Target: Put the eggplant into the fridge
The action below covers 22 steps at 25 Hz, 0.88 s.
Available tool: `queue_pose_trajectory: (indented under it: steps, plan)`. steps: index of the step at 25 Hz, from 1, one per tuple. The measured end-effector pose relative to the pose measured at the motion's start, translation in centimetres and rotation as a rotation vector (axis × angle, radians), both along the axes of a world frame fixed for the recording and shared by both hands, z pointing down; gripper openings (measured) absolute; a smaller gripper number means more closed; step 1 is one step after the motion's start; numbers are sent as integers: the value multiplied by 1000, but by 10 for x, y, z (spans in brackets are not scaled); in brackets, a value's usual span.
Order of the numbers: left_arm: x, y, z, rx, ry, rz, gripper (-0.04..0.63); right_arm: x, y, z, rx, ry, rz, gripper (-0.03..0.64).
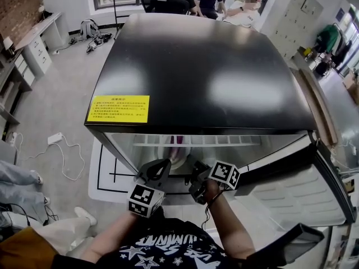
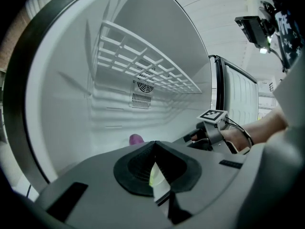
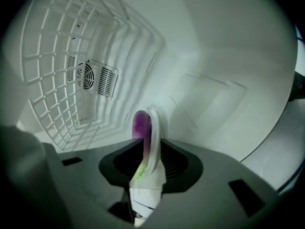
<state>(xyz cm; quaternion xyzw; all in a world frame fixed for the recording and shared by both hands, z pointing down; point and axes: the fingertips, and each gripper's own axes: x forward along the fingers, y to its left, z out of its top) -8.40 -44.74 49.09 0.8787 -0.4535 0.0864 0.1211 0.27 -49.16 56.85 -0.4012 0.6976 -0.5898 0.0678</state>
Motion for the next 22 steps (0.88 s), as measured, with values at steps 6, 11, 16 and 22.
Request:
queue_pose_trajectory:
  steps: [6,11,16,22]
  plan:
    - [1,12,-3,2,4,-50,8,-5,20,-13,49,-27,-60,95]
    - [6,30,-6,1,6,-83,9,-9,38,-33,100,-86,-121,95]
    - [16,49,-8,4,6,-107,9,-9,66,-47,136,-128,-198,94]
    - [27,73,-10,9,-6,-144,8,-5,103,-61,220,-55,-306,94]
